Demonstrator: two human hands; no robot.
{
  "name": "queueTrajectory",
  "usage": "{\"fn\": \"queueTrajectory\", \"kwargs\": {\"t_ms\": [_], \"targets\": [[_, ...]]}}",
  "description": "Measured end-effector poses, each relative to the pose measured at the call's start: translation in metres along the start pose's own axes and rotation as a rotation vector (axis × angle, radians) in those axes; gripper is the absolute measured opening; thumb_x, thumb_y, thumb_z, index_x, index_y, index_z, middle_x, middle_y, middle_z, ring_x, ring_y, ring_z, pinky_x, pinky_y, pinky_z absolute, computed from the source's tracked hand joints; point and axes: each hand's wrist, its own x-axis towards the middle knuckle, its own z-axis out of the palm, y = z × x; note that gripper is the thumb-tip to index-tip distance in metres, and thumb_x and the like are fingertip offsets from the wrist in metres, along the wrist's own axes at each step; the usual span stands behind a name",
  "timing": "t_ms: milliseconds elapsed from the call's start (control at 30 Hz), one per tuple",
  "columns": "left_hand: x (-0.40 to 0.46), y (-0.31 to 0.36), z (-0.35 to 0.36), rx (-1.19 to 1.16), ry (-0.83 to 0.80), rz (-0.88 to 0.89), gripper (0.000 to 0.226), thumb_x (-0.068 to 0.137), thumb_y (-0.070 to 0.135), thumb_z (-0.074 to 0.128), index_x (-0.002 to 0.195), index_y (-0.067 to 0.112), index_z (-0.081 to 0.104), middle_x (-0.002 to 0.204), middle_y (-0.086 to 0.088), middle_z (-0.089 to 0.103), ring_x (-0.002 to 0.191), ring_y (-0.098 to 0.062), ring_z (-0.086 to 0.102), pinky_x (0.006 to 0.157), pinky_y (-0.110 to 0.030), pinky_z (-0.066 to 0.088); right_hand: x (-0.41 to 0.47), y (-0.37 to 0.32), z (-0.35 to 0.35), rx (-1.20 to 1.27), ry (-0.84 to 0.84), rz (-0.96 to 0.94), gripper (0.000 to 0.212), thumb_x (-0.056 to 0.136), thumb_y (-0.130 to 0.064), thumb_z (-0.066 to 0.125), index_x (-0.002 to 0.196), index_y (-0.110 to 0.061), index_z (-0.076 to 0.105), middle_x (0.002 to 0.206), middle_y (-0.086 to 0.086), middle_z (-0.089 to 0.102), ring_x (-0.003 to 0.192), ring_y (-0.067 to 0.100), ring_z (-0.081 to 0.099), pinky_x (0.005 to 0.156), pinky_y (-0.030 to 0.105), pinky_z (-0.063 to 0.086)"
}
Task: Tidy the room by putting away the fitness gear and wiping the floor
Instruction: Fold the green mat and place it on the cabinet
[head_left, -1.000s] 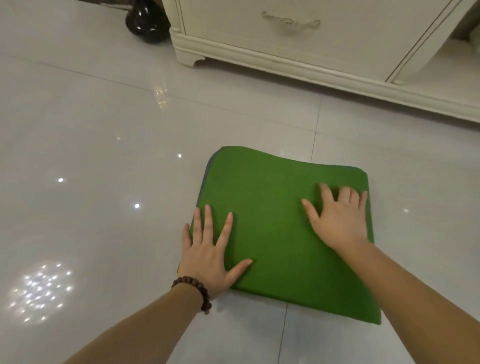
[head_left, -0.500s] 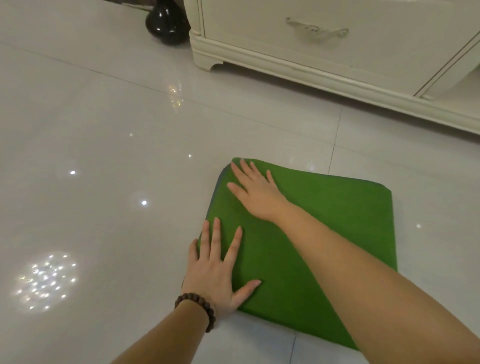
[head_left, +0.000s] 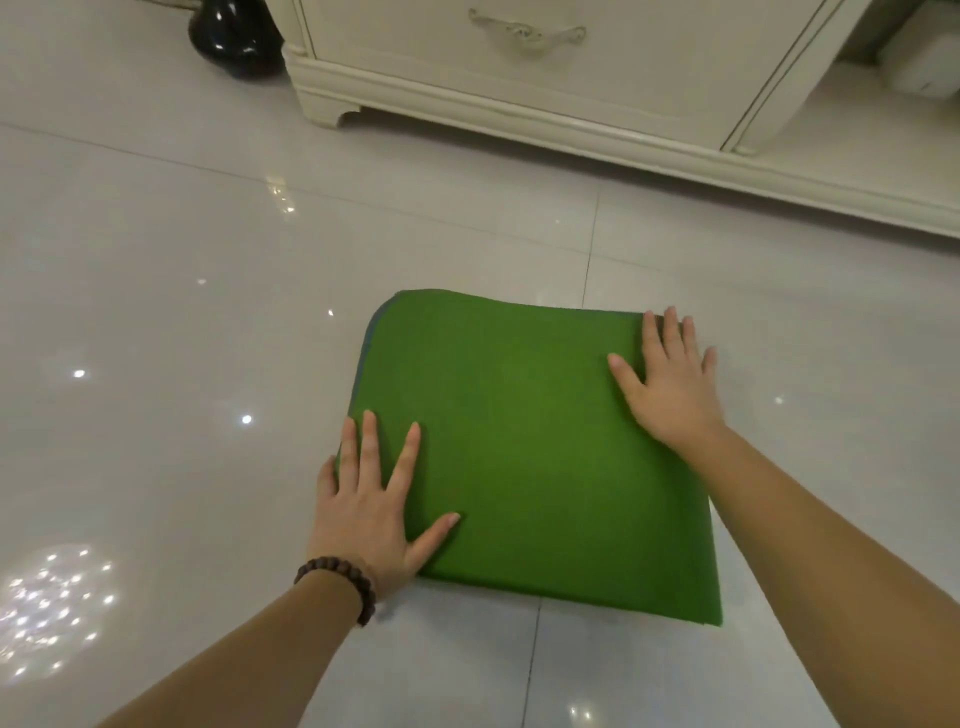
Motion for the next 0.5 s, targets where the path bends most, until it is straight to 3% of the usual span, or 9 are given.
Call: {"fn": "queueTrajectory", "kwargs": {"t_ms": [100,200,333,433,500], "targets": [[-0.001,0.0,-0.001,0.0,-0.014,-0.001,0.093,0.079,0.083,0.007,0.154,0.028,0.005,0.158,-0.023,0.007,0.146,-0.04,0.007,0.108,-0.057,0.029,-0.066,-0.002,0.015,-0.025,0.061,0.073,0.078,0.092,-0.065,0.012,0.151,-0.018,-0.008,0.159,0.006,-0.015,0.145,0.018,-0.018,0.115,0.043,-0.012],[-0.001,0.002,-0.003,-0.004,-0.019,0.003,0.094,0.076,0.085,0.001,0.153,0.031,0.0,0.159,-0.02,0.002,0.147,-0.036,0.001,0.111,-0.055,0.026,-0.091,0.0,0.048,-0.047,0.037,0.094,0.08,0.089,-0.068,0.002,0.15,-0.019,-0.015,0.158,0.005,-0.02,0.144,0.018,-0.021,0.118,0.045,-0.005],[0.006,-0.004,-0.011,-0.14,-0.052,-0.061,0.095,0.068,0.089,0.008,0.151,0.042,0.007,0.161,-0.009,-0.001,0.147,-0.029,-0.005,0.115,-0.054,0.017,-0.087,0.007,0.053,0.044,0.049,0.064,0.075,0.093,-0.063,0.012,0.151,-0.021,-0.01,0.158,0.004,-0.018,0.145,0.019,-0.018,0.12,0.043,0.001],[0.03,-0.009,-0.022,-0.273,-0.096,-0.113,0.096,0.062,0.094,0.022,0.147,0.051,0.006,0.16,-0.006,-0.007,0.147,-0.032,0.006,0.117,-0.049,0.021,-0.086,0.016,0.047,0.286,0.072,0.153,0.065,0.094,-0.062,0.026,0.149,-0.043,-0.002,0.16,-0.002,-0.011,0.147,0.024,0.002,0.115,0.046,0.026],[0.047,-0.013,-0.032,-0.43,-0.166,-0.166,0.098,0.06,0.091,0.046,0.144,0.056,0.01,0.159,-0.005,-0.001,0.141,-0.035,0.024,0.113,-0.047,0.031,-0.082,0.018,0.042,0.408,0.043,0.289,0.064,0.092,-0.065,0.031,0.144,-0.054,-0.004,0.16,0.003,0.002,0.143,0.03,0.022,0.107,0.047,0.037]]}}
